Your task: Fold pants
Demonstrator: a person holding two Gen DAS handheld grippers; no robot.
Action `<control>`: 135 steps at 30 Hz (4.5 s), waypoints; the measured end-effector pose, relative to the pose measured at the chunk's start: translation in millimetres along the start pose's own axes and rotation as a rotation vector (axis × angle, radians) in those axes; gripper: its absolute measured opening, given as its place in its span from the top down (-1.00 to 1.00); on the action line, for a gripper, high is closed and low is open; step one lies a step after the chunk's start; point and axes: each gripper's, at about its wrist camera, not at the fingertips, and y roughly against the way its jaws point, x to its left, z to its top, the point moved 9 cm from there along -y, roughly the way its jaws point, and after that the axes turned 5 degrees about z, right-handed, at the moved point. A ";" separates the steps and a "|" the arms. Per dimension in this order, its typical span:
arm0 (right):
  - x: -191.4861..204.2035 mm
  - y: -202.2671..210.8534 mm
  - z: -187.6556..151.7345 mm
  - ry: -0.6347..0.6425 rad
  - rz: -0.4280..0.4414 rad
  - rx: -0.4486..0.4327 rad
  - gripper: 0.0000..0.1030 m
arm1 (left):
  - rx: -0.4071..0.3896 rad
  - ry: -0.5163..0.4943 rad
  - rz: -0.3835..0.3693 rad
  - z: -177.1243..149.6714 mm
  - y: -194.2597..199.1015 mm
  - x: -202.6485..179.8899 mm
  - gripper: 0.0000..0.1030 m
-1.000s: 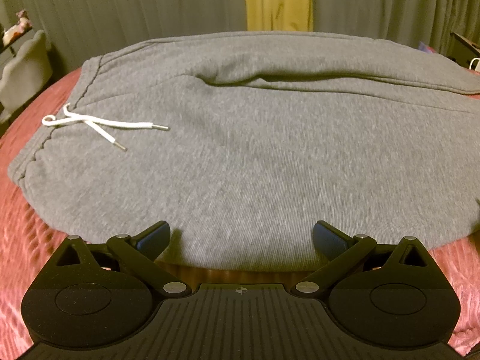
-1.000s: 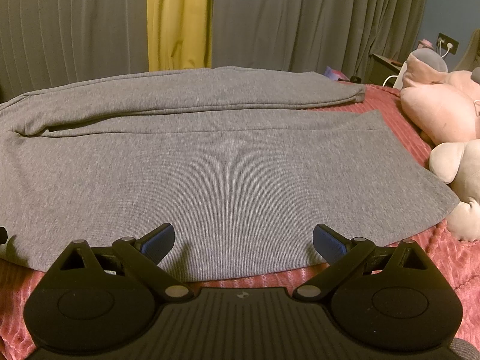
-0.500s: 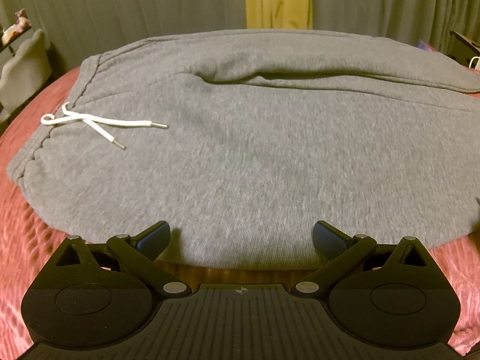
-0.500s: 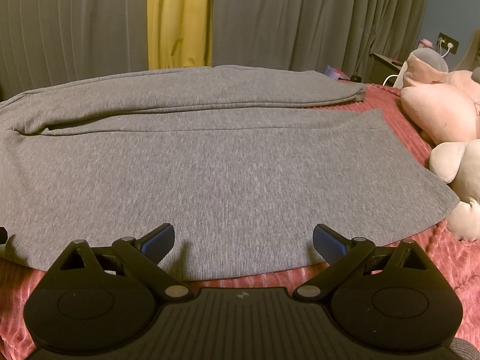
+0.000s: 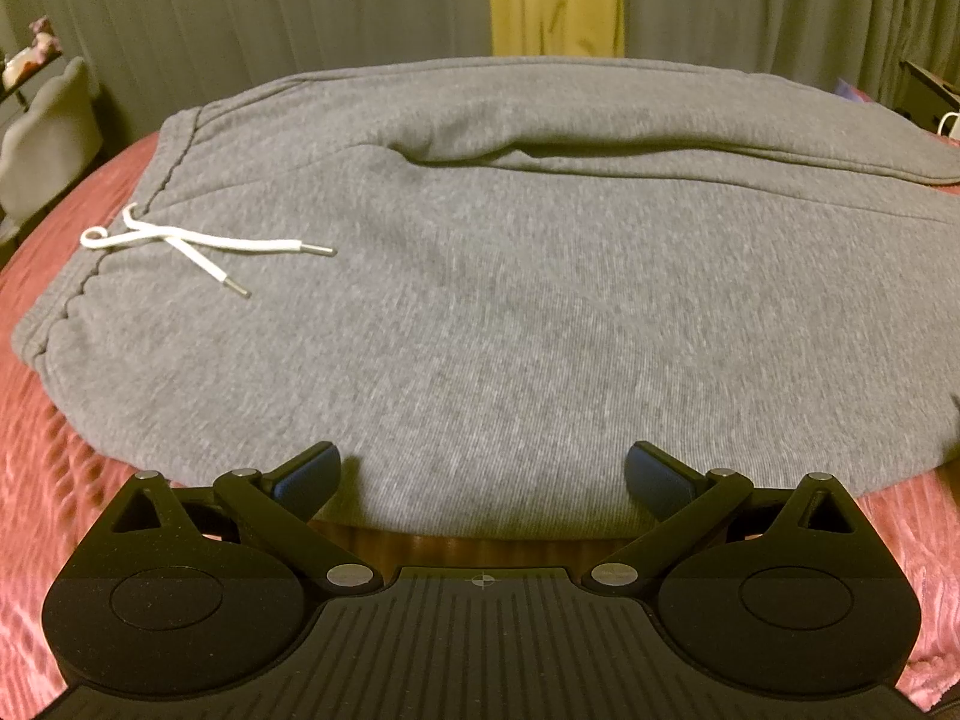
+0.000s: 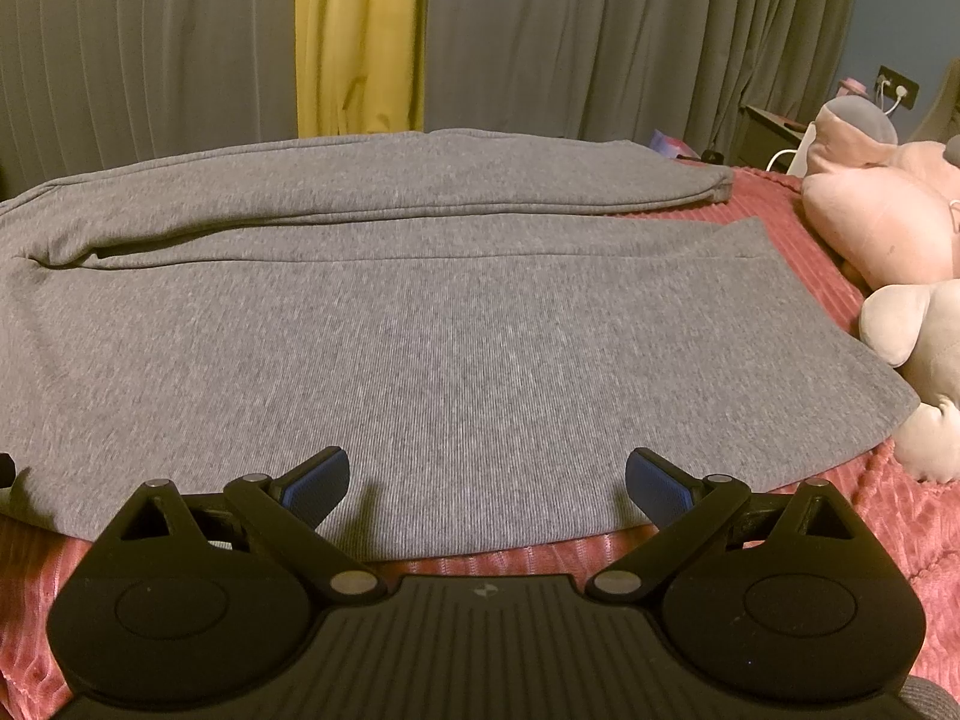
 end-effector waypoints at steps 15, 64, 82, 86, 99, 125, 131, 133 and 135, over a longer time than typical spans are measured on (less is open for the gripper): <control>0.4 -0.7 -3.4 -0.001 0.004 0.015 -0.92 | 0.009 0.000 -0.002 -2.3 -0.3 -2.1 -1.00; 7.7 -5.8 0.9 0.048 -0.003 0.047 -0.92 | -0.004 0.006 0.005 1.2 3.9 1.3 -1.00; -1.1 -28.5 15.4 -0.300 0.384 0.226 -0.92 | -0.202 0.158 0.035 62.0 16.1 24.1 -1.00; -19.0 -46.9 96.2 -0.373 0.346 0.049 -0.92 | -0.301 0.286 0.150 80.2 -5.7 47.8 -1.00; -2.6 -264.0 303.9 -0.532 0.163 0.116 -0.72 | -0.455 0.349 0.359 86.8 -38.2 80.9 -1.00; -71.5 -145.4 214.7 -0.497 0.312 -0.133 0.95 | -0.366 0.325 0.402 71.3 -48.1 75.8 -1.00; -96.8 -108.7 67.9 -0.572 0.160 0.009 0.99 | -0.372 0.312 0.397 69.5 -37.0 69.5 -1.00; -114.7 -107.8 66.5 -0.663 0.146 -0.001 0.91 | -0.373 0.307 0.394 68.5 -33.5 68.1 -1.00; -123.3 -103.4 88.7 -0.686 0.178 -0.076 0.71 | -0.369 0.311 0.392 68.4 -32.3 67.9 -1.00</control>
